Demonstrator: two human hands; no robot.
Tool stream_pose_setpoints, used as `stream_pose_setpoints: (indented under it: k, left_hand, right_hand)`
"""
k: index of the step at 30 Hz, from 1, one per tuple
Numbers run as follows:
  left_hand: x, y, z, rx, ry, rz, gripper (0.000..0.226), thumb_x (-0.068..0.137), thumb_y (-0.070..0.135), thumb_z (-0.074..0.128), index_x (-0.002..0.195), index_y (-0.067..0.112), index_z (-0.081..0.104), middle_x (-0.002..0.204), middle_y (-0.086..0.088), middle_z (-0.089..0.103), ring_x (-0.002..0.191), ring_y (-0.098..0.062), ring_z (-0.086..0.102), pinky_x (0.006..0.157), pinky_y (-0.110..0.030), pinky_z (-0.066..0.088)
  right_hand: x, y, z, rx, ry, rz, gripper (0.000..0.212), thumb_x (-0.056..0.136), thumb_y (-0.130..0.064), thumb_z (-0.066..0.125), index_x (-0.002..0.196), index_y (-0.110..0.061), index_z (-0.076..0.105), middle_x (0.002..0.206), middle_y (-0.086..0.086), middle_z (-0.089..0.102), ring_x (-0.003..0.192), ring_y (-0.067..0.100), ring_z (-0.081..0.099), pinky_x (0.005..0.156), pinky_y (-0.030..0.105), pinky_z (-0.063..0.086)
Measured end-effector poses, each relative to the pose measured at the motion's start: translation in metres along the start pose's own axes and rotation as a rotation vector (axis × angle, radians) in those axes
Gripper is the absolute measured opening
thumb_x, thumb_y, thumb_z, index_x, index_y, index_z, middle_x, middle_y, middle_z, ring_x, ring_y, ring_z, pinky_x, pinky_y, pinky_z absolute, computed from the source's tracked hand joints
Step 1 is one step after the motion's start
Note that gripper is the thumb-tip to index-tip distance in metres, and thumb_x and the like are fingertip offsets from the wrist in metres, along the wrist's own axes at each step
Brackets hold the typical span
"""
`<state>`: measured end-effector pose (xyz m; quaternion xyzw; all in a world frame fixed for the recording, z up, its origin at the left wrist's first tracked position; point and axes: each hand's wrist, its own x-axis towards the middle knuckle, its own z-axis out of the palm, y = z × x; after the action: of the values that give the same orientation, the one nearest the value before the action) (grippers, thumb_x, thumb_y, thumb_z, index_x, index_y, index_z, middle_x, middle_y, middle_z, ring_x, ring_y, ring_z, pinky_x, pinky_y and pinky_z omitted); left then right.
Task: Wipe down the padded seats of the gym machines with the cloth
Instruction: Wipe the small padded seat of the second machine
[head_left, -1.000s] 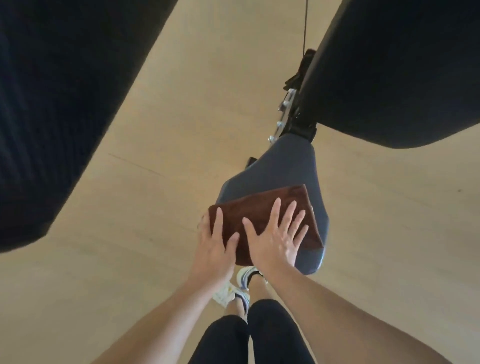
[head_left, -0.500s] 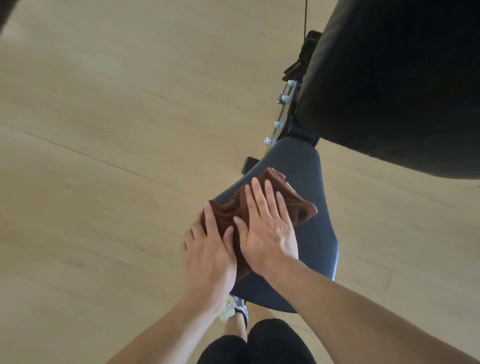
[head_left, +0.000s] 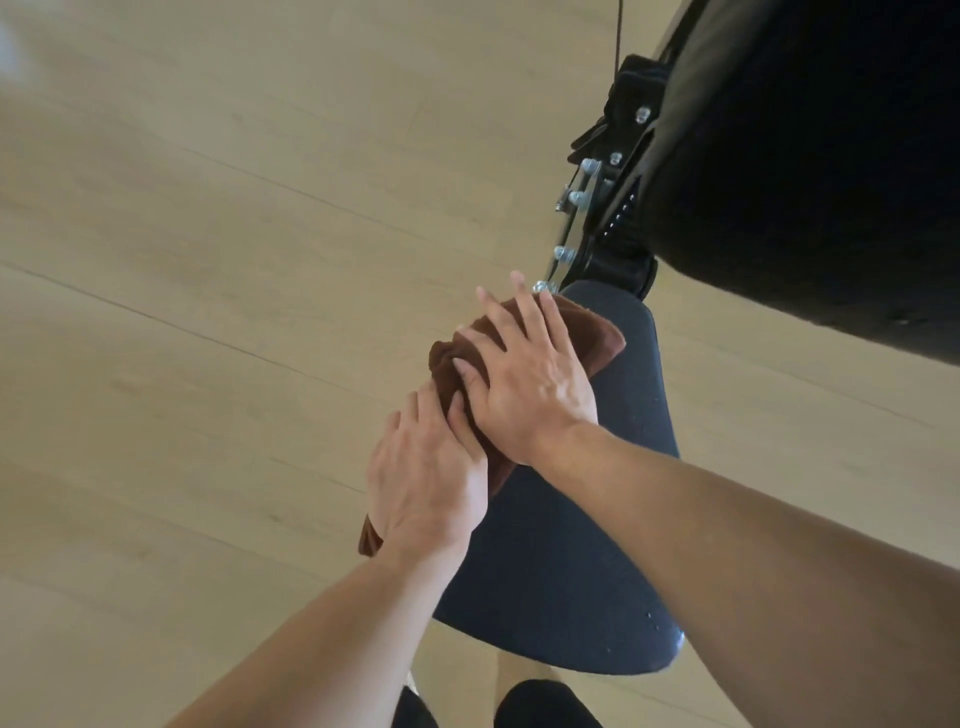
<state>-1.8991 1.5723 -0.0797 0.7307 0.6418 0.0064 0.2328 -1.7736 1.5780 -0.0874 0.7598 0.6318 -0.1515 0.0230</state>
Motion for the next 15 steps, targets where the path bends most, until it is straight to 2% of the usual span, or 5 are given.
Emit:
stream_pose_setpoints:
  k: [4, 8, 11, 15]
  left_hand:
    - [0.001, -0.001, 0.002, -0.001, 0.004, 0.018, 0.039, 0.103, 0.042, 0.026, 0.119, 0.023, 0.056, 0.108, 0.003, 0.069, 0.094, -0.021, 0.063, 0.077, -0.035, 0.049]
    - [-0.002, -0.006, 0.003, -0.025, -0.001, 0.091, 0.042, 0.104, 0.044, 0.025, 0.129, 0.021, 0.050, 0.116, -0.002, 0.065, 0.100, -0.025, 0.062, 0.079, -0.039, 0.048]
    - [-0.010, -0.020, 0.001, -0.028, -0.044, 0.197, 0.045, 0.103, 0.046, 0.027, 0.137, 0.022, 0.044, 0.125, -0.004, 0.059, 0.108, -0.028, 0.060, 0.082, -0.042, 0.047]
    - [-0.029, -0.047, -0.003, -0.092, -0.087, 0.230, 0.053, 0.101, 0.050, 0.030, 0.149, 0.026, 0.032, 0.137, -0.005, 0.051, 0.117, -0.030, 0.058, 0.086, -0.043, 0.047]
  right_hand:
    - [-0.012, -0.006, 0.004, 0.008, 0.095, 0.139, 0.054, 0.103, -0.055, 0.025, 0.147, -0.036, 0.048, 0.167, 0.007, 0.023, 0.155, 0.036, 0.003, 0.124, 0.057, 0.003]
    - [-0.024, -0.016, 0.011, 0.162, 0.114, 0.346, 0.061, 0.100, -0.064, 0.023, 0.154, -0.039, 0.037, 0.168, 0.002, 0.020, 0.157, 0.027, 0.000, 0.126, 0.050, -0.004]
    - [-0.038, -0.018, 0.015, 0.211, 0.081, 0.348, 0.057, 0.103, -0.058, 0.023, 0.156, -0.039, 0.029, 0.170, -0.004, 0.011, 0.157, 0.021, -0.003, 0.126, 0.045, -0.003]
    - [-0.073, -0.040, 0.020, 0.261, 0.064, 0.376, 0.053, 0.107, -0.046, 0.024, 0.159, -0.035, 0.023, 0.170, -0.007, 0.012, 0.157, 0.017, 0.002, 0.127, 0.041, 0.002]
